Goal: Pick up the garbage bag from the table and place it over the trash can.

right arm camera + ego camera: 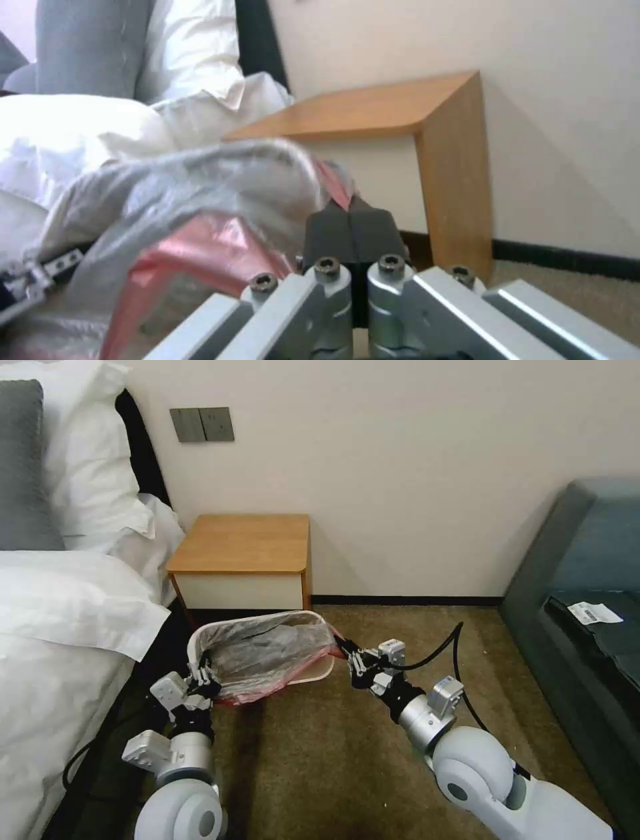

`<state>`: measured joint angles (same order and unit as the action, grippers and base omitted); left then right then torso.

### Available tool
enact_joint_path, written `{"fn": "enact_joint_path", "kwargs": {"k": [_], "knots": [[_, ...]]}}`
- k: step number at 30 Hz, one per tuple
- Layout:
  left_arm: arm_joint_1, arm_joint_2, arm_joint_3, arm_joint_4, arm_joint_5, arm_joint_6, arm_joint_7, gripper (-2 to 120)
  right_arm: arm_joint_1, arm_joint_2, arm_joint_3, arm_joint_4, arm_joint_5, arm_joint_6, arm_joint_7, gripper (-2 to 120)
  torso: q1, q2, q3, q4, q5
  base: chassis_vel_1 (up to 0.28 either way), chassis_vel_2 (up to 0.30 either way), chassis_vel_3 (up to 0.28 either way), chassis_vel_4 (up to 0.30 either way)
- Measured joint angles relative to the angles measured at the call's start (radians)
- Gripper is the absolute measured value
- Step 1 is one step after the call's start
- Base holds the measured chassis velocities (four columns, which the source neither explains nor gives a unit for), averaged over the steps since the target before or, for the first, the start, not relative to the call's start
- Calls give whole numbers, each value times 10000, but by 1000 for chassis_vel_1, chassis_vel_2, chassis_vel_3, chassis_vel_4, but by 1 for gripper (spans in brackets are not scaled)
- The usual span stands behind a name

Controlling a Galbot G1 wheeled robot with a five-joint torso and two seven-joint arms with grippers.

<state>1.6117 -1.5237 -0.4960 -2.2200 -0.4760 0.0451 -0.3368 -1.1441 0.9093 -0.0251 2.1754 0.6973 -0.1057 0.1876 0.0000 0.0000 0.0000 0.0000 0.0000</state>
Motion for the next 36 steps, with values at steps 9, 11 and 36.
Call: {"fn": "enact_joint_path", "kwargs": {"k": [9, 11, 36], "knots": [[-25, 22, -82, 52, -125, -307, 10, 7, -218, 162, 140, -270, -603, 296, -208, 0, 0, 0, 0, 0, 6, 0, 0, 0, 0], [-91, -22, -70, -160, -506, -246, -48, 7, -312, 163, 142, -412, -663, 374, -263, 0, 0, 0, 0, -1, -2, 0, 0, 0, 0], [592, -33, 289, -526, -169, -326, 168, 7, 976, 306, 670, -1236, -543, 746, -639, 0, 0, 0, 0, 0, 0, 0, 0, 0, 0]]}}
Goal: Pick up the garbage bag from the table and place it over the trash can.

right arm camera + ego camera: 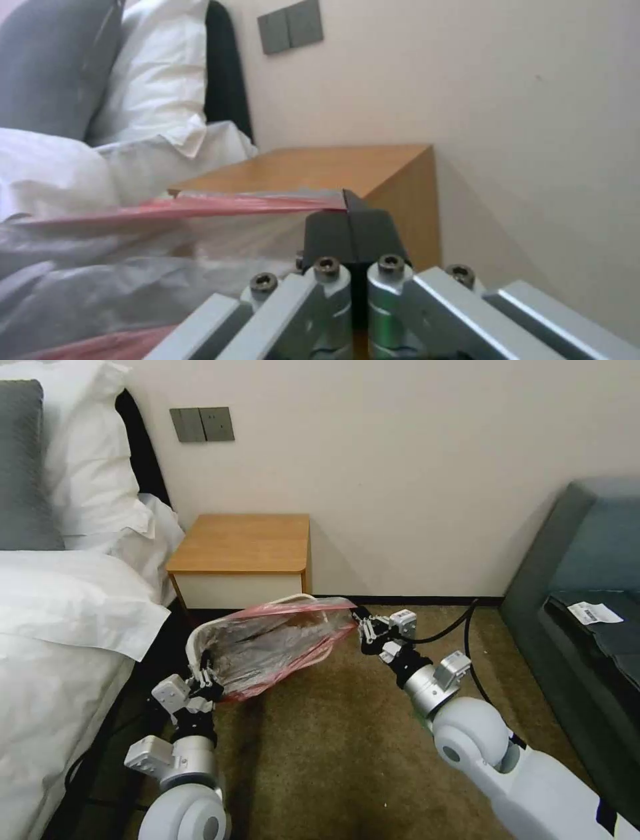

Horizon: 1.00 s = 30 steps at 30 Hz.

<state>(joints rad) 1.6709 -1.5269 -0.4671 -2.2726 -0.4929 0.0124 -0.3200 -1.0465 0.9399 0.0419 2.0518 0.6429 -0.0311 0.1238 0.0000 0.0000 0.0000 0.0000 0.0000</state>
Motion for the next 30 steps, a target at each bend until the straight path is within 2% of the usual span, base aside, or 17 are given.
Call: {"fn": "enact_joint_path", "kwargs": {"k": [14, 21, 30], "knots": [[395, -48, 42, -924, -15, -71, 62, 7, 43, 70, -4, -657, -41, 46, -264, 0, 0, 0, 0, 0, 0, 0, 0, 0, 0], [72, -212, -200, -1067, -613, 8, -245, 7, -346, -58, -237, -568, 25, 3, -770, 0, 0, 0, 0, 0, 1, 0, 0, 0, 0], [-249, -344, -309, -906, -1017, 83, -416, 7, -774, -168, -541, -6, 685, -170, -883, 0, 0, 0, 0, 0, 1, 0, 0, 0, 0]]}}
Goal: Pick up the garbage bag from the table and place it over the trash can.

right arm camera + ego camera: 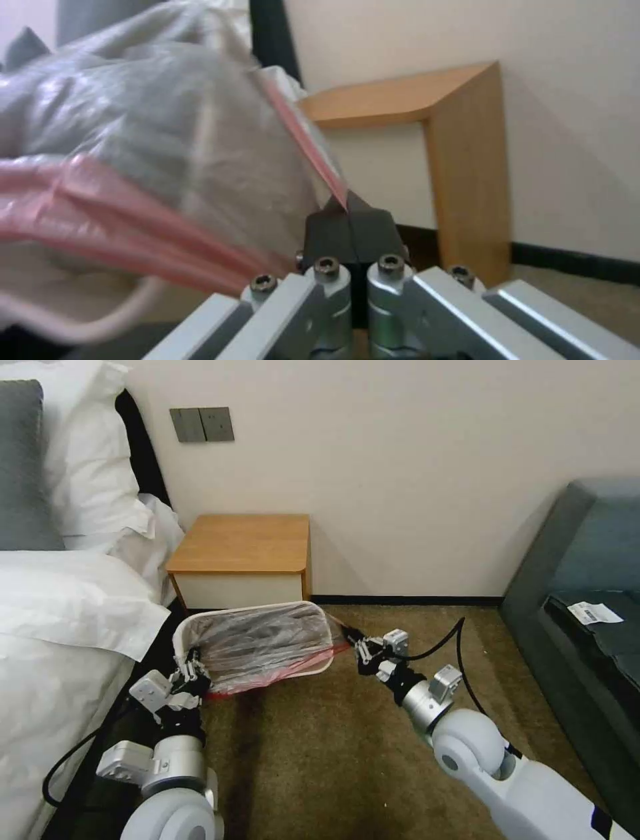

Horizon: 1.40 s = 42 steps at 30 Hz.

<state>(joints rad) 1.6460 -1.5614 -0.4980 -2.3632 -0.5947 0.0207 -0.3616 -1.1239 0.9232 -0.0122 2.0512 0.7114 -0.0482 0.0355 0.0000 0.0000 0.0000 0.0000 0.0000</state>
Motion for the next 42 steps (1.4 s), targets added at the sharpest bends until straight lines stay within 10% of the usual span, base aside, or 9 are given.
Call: {"fn": "enact_joint_path", "kwargs": {"k": [11, 35, 42], "knots": [[-303, -299, -73, 333, -186, 80, -113, 7, -733, 124, -124, 540, -134, -17, 124, 2, 0, 0, 0, -1, -1, 0, 0, 0, 0], [-444, -273, -231, 858, -334, 101, -113, 5, -976, 704, 343, 1140, -18, 510, 151, 93, 0, 0, 0, 0, -1, 0, 0, 0, 0], [-377, -250, -229, 803, -518, 89, -83, 5, -1035, 1168, 312, 1360, 1856, 472, 232, 100, 0, 0, 0, -1, -3, 0, 0, 0, 0]]}}
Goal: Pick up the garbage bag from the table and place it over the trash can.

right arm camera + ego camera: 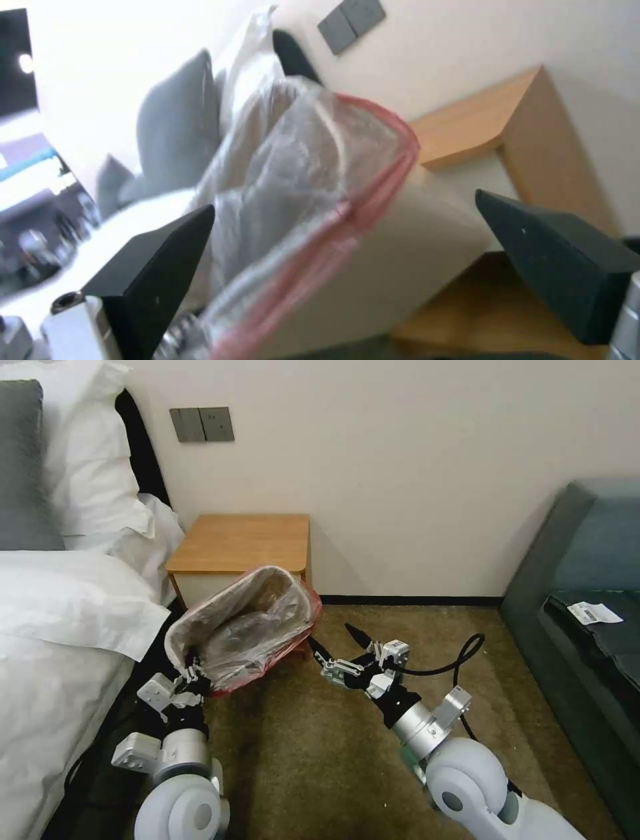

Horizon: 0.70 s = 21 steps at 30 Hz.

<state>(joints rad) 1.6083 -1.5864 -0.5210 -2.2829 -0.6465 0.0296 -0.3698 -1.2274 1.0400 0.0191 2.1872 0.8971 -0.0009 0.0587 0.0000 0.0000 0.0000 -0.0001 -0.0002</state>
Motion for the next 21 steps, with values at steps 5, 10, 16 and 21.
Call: {"fn": "enact_joint_path", "kwargs": {"k": [5, 10, 16, 21], "knots": [[125, -7, 49, -200, -42, -1, 53, 5, 296, 848, 194, -215, 1045, 3, 410, 100, 0, 0, 0, 1, 1, 0, 0, 0, 0], [200, -58, 98, -357, -42, -2, 63, 5, 354, 1922, 340, -526, 1494, 3, 607, 100, 0, 0, 0, 1, 1, 0, 0, 0, 0], [355, -85, 152, -571, -19, -15, 77, 5, 402, 3012, 403, -888, 1632, -10, 481, 95, 0, 0, 0, 1, 2, 0, 0, 0, 0], [457, -83, 169, -690, 6, -33, 82, 5, 465, 3381, 397, -1122, 1628, -23, 302, 86, 0, 0, 0, 1, 1, 0, 0, 0, 0]]}}
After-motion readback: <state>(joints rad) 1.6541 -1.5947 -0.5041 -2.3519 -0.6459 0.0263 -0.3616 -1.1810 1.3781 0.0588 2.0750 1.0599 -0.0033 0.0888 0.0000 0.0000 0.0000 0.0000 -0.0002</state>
